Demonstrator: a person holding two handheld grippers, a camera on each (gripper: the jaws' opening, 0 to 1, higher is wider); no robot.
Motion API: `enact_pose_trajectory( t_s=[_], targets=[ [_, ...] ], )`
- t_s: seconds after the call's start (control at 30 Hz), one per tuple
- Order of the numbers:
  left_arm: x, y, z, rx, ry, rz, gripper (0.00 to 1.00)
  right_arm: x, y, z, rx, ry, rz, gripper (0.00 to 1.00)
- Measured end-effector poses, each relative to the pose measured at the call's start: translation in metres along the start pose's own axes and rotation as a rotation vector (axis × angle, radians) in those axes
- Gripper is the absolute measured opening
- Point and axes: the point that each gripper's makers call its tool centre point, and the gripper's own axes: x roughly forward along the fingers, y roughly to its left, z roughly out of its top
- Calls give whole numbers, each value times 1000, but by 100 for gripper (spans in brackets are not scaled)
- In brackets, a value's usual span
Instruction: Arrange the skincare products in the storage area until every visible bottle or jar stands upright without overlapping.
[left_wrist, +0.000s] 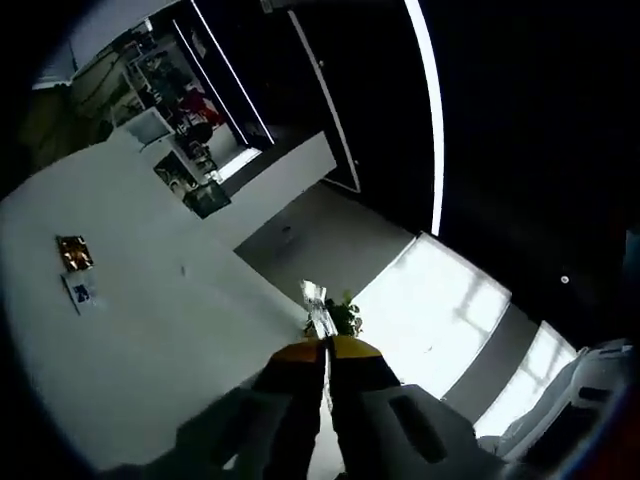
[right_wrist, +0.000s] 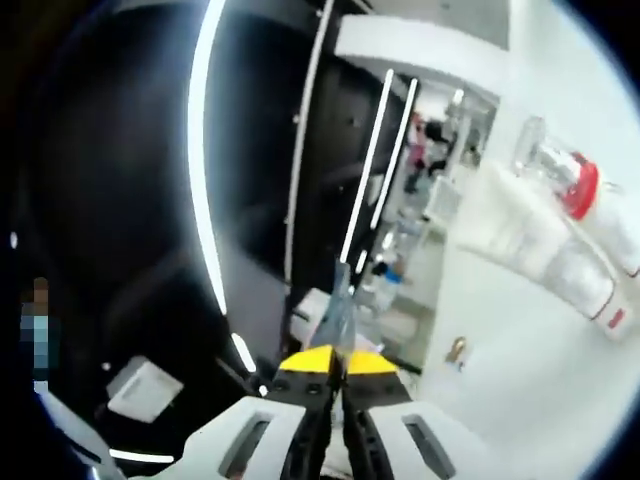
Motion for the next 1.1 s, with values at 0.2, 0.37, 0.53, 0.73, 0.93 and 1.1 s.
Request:
enact_pose_trajectory(
  t_s=[0.2, 0.37, 0.53, 0.73, 0.93, 1.1],
  targets=[
    [0, 16, -16, 76, 109, 21, 8, -2, -3, 2, -47, 71, -29, 0],
    [-1, 25, -26, 173, 204, 40, 19, -5, -4, 3, -117, 148, -45, 0],
    [-3, 21, -30, 213, 258, 2, 31, -6, -4, 8, -139, 190, -41, 0],
    [-9, 24, -34, 268, 353, -14, 46, -9, -3, 4, -156, 250, -31, 0],
    [-9, 31, -35, 330, 439, -19, 48, -14, -2, -11, -173, 369, -11, 0],
    [-8, 27, -47, 371, 530, -70, 42, -18, 4, -25, -198, 459, 18, 0]
  ],
)
